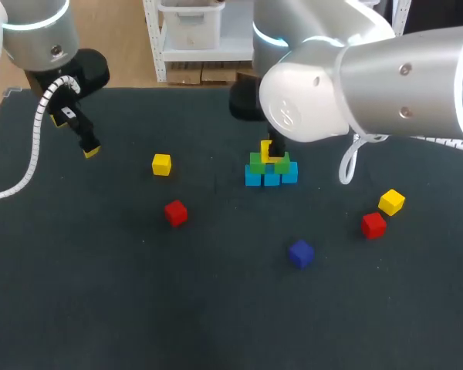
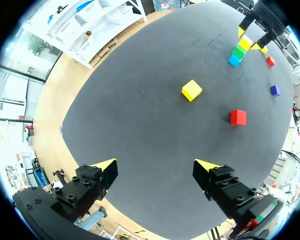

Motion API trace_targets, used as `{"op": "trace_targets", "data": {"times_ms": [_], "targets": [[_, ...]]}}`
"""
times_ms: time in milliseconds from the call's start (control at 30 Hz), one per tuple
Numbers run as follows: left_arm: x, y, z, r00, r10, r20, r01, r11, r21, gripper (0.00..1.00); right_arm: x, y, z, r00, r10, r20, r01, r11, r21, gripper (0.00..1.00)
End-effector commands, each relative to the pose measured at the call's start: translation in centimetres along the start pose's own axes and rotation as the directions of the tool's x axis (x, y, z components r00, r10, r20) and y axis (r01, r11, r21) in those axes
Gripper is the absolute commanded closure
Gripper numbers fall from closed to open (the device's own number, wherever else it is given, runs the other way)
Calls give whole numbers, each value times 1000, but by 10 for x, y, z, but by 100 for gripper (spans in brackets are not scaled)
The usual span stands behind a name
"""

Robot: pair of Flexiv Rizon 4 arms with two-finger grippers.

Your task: Place the blue cubes, place green cubes on the blue cubes, place the yellow cubes on the green cubes, then place the red cubes on the yellow cubes, and place purple cube on the red cubes.

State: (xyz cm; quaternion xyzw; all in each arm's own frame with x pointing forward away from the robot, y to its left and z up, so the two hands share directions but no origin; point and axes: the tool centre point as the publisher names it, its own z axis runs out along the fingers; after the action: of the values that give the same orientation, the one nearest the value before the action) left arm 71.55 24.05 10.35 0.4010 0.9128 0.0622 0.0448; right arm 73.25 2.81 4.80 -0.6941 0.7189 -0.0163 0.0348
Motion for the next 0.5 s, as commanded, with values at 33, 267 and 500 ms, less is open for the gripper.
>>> {"op": "trace_targets", "data": {"times_ms": [33,267,500], "targets": [[0,0,-1,1000,-1,-3,1,1000,0,0,1,1,0,1000,2,-1,-2,1000,4,0],[0,0,-1,1000,-1,-3,1,1000,0,0,5,2,-3,1000,16,0,-16,1000,7,0],[0,0,-1,1000,-1,-3,1,1000,0,0,37,-5,-21,995,99,29,-100,995,29,0]]}}
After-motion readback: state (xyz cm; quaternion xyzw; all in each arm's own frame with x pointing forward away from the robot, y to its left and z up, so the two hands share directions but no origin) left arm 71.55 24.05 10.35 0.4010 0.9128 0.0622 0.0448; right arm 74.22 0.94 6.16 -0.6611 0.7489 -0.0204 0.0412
